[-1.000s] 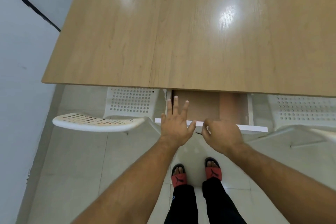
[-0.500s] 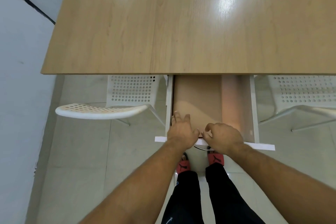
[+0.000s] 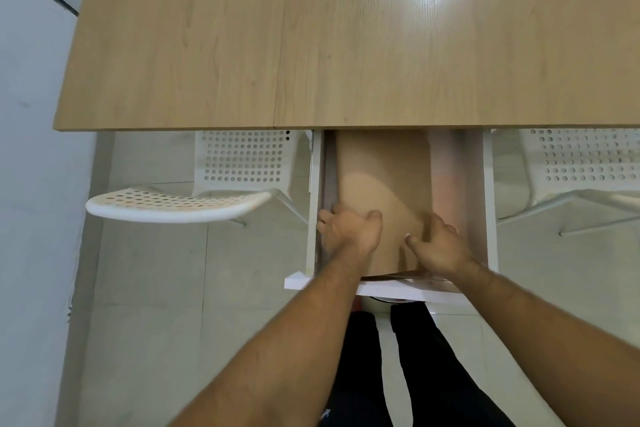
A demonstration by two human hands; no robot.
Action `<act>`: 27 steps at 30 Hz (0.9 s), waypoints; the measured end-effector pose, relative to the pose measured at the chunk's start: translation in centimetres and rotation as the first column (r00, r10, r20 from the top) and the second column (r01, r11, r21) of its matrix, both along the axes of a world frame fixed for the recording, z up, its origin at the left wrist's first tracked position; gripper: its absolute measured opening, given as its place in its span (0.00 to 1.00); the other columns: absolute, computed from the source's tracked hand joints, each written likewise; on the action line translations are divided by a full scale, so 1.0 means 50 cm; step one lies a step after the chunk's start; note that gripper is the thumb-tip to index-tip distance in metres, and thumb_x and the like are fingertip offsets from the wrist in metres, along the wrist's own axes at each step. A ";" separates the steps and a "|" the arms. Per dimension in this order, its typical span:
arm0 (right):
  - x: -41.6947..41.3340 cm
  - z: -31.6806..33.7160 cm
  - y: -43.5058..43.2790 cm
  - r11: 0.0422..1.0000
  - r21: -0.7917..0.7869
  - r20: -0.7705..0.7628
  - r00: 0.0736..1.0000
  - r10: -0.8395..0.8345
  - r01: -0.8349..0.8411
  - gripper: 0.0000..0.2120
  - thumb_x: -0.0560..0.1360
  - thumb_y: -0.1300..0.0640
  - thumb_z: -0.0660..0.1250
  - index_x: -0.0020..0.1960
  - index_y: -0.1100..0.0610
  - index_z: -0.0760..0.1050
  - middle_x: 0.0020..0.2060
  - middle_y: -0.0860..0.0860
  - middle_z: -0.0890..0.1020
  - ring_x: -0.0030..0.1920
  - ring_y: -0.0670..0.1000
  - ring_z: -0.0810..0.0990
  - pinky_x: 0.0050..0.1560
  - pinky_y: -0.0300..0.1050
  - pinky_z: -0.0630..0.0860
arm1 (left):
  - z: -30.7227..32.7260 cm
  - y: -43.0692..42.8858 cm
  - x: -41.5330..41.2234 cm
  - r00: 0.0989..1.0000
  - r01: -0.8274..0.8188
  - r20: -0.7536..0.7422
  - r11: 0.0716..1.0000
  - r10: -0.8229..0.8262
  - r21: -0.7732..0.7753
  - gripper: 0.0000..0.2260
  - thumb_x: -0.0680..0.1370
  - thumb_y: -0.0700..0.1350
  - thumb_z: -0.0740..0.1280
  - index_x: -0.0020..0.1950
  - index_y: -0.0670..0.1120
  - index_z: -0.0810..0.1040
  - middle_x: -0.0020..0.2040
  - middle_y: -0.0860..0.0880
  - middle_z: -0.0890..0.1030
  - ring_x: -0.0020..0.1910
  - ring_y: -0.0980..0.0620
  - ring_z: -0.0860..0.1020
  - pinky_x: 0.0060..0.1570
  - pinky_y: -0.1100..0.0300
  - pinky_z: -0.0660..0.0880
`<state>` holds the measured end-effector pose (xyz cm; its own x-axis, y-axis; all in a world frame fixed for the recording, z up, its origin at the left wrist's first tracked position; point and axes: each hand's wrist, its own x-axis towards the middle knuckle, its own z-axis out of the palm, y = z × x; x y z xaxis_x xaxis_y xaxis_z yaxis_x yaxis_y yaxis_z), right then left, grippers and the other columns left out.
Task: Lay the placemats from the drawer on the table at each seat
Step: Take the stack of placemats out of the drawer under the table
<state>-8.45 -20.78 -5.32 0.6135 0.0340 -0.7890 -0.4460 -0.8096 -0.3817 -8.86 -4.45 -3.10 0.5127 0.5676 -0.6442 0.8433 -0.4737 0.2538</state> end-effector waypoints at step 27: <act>0.015 0.134 -0.018 0.478 0.477 -0.498 0.675 -0.544 0.738 0.23 0.71 0.54 0.76 0.64 0.59 0.76 0.54 0.62 0.84 0.54 0.64 0.83 0.55 0.63 0.80 | 0.119 0.180 -0.061 0.963 -0.252 -0.161 0.521 0.215 -0.816 0.31 0.66 0.50 0.81 0.66 0.44 0.77 0.56 0.41 0.85 0.56 0.41 0.83 0.56 0.45 0.80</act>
<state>-7.68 -21.66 1.38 0.4561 0.2260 -0.8608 -0.8899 0.1188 -0.4403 -11.89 4.54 2.84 0.4097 -0.1266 -0.9034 0.9086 0.1446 0.3918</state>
